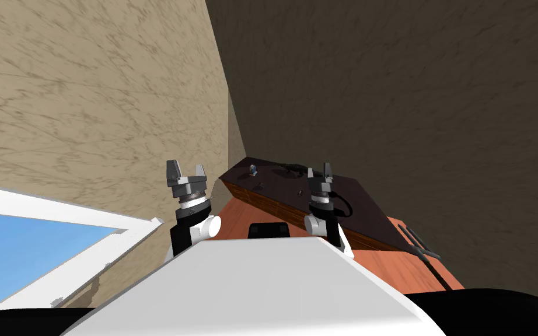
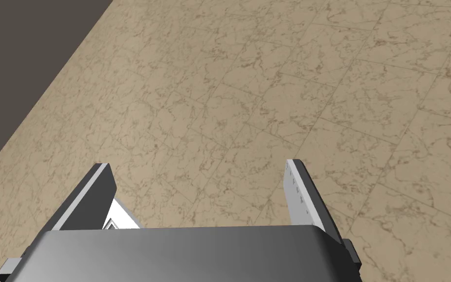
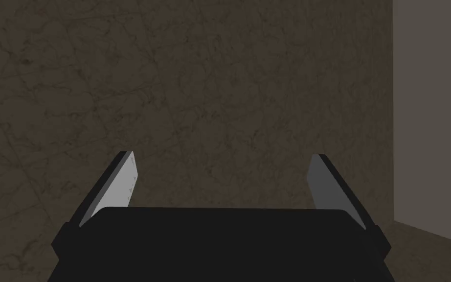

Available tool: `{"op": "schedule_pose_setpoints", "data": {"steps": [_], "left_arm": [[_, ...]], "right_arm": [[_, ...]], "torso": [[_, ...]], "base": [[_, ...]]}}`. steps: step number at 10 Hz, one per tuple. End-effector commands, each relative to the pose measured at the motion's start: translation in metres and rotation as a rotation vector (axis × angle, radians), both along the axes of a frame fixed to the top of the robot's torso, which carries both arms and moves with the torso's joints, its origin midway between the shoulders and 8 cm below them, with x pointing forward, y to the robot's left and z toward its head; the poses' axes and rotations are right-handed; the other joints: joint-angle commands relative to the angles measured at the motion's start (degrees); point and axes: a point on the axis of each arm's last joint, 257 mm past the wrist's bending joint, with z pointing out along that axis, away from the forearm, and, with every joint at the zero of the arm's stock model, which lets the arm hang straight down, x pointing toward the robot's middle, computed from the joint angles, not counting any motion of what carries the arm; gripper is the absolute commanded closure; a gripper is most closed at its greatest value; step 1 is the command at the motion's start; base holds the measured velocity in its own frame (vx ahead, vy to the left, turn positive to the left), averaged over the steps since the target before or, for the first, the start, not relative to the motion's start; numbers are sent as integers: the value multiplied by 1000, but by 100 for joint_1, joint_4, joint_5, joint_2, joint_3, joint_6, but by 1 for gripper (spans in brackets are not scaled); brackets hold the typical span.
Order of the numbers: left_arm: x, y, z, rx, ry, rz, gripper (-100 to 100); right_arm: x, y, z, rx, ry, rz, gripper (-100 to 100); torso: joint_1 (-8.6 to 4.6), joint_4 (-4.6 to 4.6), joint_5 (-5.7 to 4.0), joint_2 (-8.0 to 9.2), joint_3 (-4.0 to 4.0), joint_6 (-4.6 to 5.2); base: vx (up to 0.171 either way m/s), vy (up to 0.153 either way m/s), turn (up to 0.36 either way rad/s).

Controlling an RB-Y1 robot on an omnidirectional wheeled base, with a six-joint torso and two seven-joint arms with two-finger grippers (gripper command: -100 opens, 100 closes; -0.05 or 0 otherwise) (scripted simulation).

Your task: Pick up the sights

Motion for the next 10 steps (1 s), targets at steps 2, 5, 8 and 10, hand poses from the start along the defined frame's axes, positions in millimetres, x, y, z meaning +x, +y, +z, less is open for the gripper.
{"op": "schedule_pose_setpoints", "data": {"steps": [2,5,8,10], "left_arm": [[0,0,0,0,0,0,0],[0,0,0,0,0,0,0],[0,0,0,0,0,0,0],[0,0,0,0,0,0,0]], "right_arm": [[4,8,-25,-60,83,22,-100],[6,17,-69,-130,219,42,-100],[2,24,-109,-187,335,58,-100],[-7,29,-156,-253,468,75,-100]], "torso": [[12,1,2,7,4,-2],[37,5,8,26,15,-1],[56,6,13,27,16,-3],[33,5,8,22,13,-1]], "base": [[-35,56,132],[-64,104,145],[-58,132,152],[-47,101,186]]}}
